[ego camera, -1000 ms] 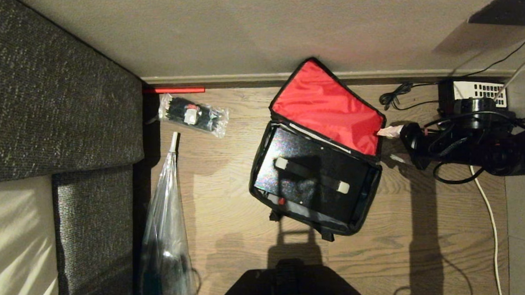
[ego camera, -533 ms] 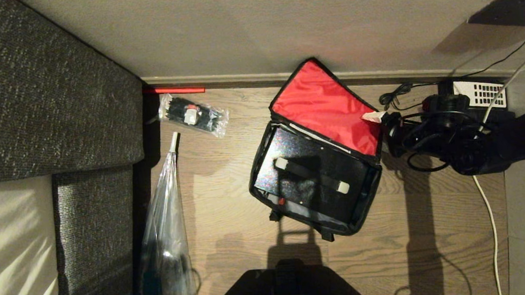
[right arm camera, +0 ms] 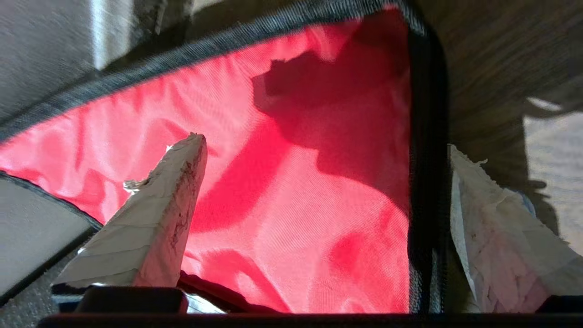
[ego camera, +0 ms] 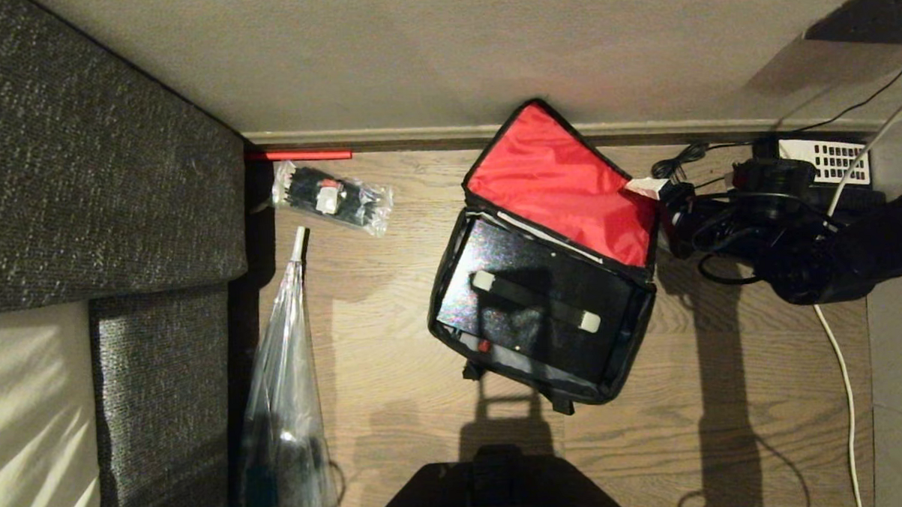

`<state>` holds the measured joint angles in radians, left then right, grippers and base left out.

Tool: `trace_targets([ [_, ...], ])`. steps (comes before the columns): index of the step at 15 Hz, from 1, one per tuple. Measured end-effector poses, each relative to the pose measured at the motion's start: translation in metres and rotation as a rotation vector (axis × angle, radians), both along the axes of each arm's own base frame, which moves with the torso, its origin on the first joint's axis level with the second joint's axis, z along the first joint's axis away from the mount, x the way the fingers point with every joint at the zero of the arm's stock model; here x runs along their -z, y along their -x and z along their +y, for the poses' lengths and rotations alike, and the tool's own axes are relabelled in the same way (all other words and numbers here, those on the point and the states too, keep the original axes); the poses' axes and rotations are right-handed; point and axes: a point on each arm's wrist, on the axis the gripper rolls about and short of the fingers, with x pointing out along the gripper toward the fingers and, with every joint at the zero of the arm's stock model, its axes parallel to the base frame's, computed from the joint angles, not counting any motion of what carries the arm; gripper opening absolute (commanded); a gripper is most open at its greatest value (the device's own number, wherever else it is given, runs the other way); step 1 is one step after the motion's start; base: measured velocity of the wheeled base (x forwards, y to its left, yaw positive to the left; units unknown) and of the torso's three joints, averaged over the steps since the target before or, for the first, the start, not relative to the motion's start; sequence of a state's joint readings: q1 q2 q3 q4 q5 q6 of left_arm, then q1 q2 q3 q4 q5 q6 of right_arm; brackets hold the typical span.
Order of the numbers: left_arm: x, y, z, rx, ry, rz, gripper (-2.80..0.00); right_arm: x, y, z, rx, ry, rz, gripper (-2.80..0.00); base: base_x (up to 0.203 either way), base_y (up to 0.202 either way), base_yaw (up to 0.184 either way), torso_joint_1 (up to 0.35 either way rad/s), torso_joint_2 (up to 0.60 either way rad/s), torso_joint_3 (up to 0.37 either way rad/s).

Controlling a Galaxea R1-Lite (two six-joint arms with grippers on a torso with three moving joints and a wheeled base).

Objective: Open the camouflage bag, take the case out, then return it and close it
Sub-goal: Close the top of the storage box

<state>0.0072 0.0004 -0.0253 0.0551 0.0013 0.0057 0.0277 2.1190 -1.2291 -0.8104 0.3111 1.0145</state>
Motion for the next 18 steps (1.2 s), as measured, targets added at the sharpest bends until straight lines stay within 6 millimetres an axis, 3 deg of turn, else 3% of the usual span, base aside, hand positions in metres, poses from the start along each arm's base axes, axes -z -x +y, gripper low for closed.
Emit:
trace_targets([
  [1, 0.000, 0.000, 0.000, 0.000, 0.000, 0.000, -2.80, -0.002, 0.001, -0.004, 0.011, 0.000, -0.006, -2.17, 0.000, 0.000, 0.000, 0.000, 0.00, 0.000],
  [2, 0.000, 0.000, 0.000, 0.000, 0.000, 0.000, -2.80, -0.005, 0.002, -0.007, 0.020, -0.003, -0.017, -2.80, 0.000, 0.000, 0.000, 0.000, 0.00, 0.000],
  [11, 0.000, 0.000, 0.000, 0.000, 0.000, 0.000, -2.80, -0.015, 0.012, -0.008, -0.017, -0.002, -0.067, -2.80, 0.000, 0.000, 0.000, 0.000, 0.00, 0.000],
  [18, 0.000, 0.000, 0.000, -0.001, 0.000, 0.000, -2.80, -0.012, 0.034, -0.007, -0.106, 0.069, -0.058, -2.80, 0.000, 0.000, 0.000, 0.000, 0.00, 0.000],
])
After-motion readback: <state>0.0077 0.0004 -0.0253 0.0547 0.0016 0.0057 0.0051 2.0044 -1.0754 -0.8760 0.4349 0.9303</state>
